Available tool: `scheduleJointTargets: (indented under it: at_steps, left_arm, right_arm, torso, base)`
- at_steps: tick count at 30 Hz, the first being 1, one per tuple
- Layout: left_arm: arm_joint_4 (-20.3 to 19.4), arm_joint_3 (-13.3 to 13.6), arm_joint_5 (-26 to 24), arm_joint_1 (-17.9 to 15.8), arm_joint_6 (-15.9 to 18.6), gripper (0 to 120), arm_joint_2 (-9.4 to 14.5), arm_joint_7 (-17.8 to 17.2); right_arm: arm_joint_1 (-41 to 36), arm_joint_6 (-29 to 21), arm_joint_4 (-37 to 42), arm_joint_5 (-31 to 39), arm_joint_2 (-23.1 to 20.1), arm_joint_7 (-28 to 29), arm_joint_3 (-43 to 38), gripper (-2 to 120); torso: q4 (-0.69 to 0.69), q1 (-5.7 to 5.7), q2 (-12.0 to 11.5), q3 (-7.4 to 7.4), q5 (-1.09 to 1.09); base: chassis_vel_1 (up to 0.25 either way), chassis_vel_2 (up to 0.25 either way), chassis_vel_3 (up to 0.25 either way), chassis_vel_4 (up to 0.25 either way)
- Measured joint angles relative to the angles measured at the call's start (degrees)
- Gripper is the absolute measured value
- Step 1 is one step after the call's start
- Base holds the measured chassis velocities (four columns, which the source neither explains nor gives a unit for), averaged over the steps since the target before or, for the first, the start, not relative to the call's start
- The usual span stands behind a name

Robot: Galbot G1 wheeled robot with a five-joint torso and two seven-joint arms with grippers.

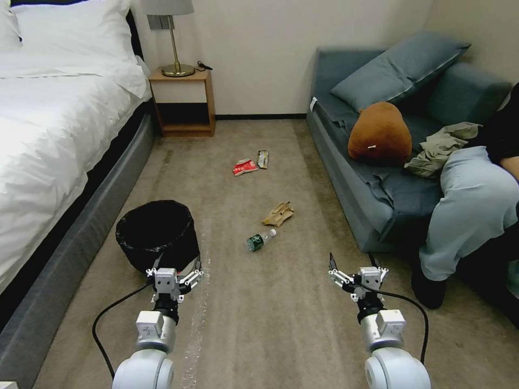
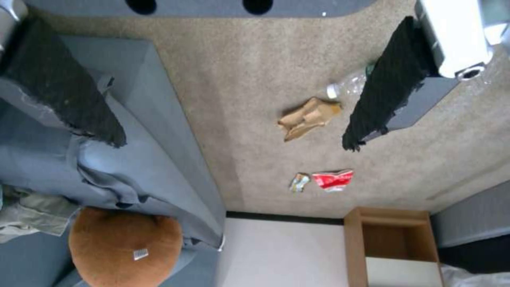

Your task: Pick up the trash bin, then pick up the garbage on the floor and place it into the trash bin.

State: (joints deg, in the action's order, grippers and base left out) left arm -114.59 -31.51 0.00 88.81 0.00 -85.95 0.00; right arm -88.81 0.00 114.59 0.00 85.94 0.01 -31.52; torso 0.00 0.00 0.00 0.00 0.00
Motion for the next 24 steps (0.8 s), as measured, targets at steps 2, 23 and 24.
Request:
scheduleJointTargets:
  at_steps: [2, 23, 24]
  left_arm:
    - [0.0, 0.0, 0.0, 0.0, 0.0, 100, 0.0, 0.0]
    - [0.0, 0.0, 0.0, 0.0, 0.0, 100, 0.0, 0.0]
    - [0.0, 0.0, 0.0, 0.0, 0.0, 100, 0.0, 0.0]
  right_arm:
    - [0.0, 0.0, 0.0, 0.0, 0.0, 0.0, 0.0, 100]
    - [0.0, 0.0, 0.0, 0.0, 0.0, 0.0, 0.0, 100]
    - [0.0, 0.0, 0.0, 0.0, 0.0, 0.0, 0.0, 100]
  torso:
    - [0.0, 0.0, 0.0, 0.0, 0.0]
    - [0.0, 0.0, 0.0, 0.0, 0.0]
    - [0.0, 0.0, 0.0, 0.0, 0.0]
  base:
    - [0.0, 0.0, 0.0, 0.0]
    - [0.0, 0.0, 0.0, 0.0]
    - [0.0, 0.0, 0.0, 0.0]
